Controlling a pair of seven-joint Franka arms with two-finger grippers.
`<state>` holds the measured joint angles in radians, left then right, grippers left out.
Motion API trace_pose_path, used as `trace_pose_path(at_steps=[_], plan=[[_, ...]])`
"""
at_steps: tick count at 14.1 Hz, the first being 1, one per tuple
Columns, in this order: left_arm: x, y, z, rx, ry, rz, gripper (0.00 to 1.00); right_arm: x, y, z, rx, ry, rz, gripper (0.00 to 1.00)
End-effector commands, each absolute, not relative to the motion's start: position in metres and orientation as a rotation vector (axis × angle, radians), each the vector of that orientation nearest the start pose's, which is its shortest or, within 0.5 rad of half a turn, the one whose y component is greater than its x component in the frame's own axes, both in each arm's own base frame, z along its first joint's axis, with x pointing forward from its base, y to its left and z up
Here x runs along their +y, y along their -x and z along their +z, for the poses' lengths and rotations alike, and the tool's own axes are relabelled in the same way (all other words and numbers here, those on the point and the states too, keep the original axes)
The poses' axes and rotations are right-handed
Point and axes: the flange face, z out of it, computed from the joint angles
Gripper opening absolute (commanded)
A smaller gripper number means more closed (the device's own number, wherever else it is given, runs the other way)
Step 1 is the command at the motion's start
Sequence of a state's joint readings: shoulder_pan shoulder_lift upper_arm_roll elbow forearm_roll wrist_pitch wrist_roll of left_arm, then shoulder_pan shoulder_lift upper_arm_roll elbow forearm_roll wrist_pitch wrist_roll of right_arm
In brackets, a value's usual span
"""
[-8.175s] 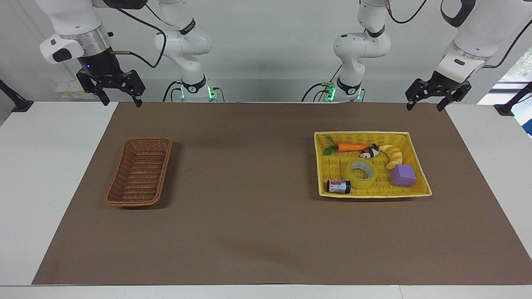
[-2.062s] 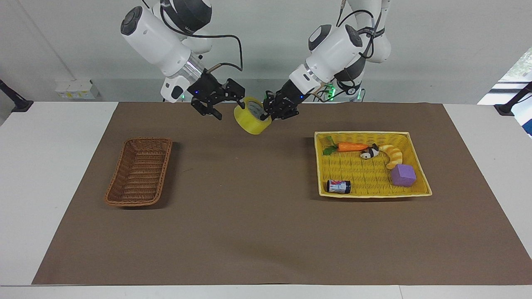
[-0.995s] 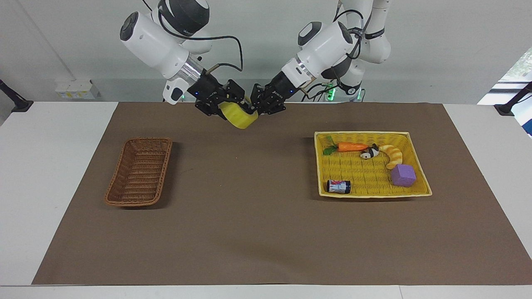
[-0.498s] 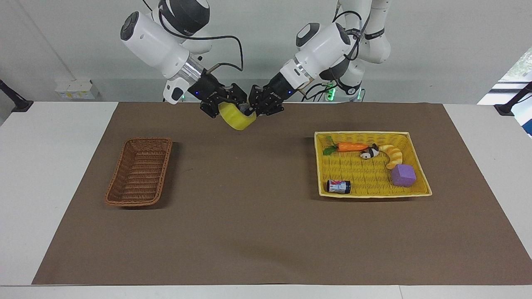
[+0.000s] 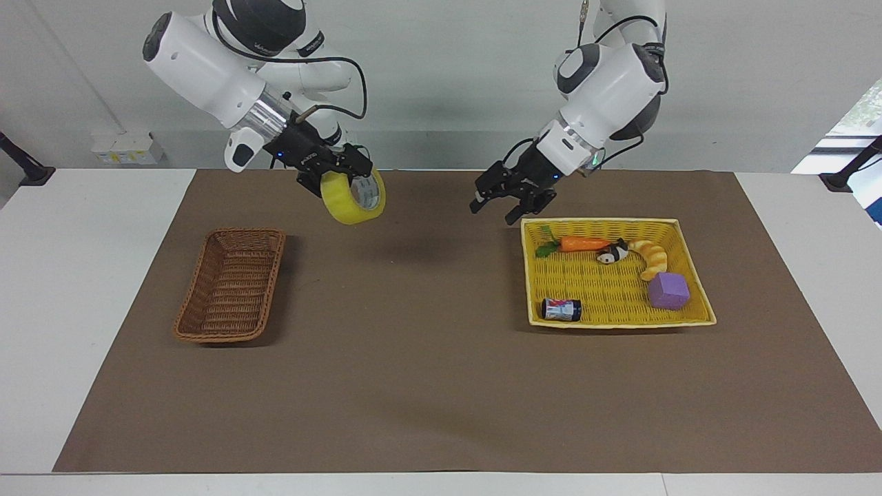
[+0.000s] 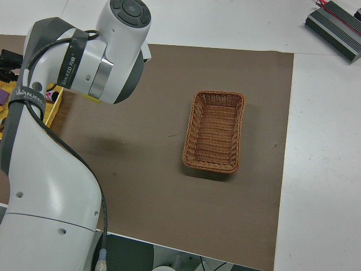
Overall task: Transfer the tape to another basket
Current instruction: 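Carry the tape to the wicker basket while the left gripper withdraws, then lower the tape into the wicker basket and open the right gripper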
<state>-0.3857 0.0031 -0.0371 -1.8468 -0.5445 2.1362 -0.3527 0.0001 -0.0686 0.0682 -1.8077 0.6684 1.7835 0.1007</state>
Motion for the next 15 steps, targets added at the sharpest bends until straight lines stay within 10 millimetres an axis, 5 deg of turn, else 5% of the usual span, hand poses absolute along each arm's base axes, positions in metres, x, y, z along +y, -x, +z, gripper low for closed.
trace_pose_path(at_steps=[1,4,7,11,15], plan=[[-0.221,-0.545,0.559,0.178,-2.685,0.091,1.00,0.054,-0.538,0.595,0.118,2.491,0.002,0.00],[-0.169,-0.557,0.567,0.121,-2.842,0.097,1.00,0.037,-0.535,0.562,-0.040,2.906,0.035,0.00],[-0.122,-0.564,0.569,0.114,-3.032,0.152,1.00,0.009,-0.544,0.529,-0.055,2.986,0.047,0.00],[-0.038,-0.565,0.582,-0.045,-3.073,0.096,1.00,-0.033,-0.566,0.459,-0.285,3.174,0.086,0.00],[-0.026,-0.557,0.596,-0.076,-3.150,-0.033,1.00,-0.051,-0.572,0.424,-0.489,3.362,0.110,0.00]])
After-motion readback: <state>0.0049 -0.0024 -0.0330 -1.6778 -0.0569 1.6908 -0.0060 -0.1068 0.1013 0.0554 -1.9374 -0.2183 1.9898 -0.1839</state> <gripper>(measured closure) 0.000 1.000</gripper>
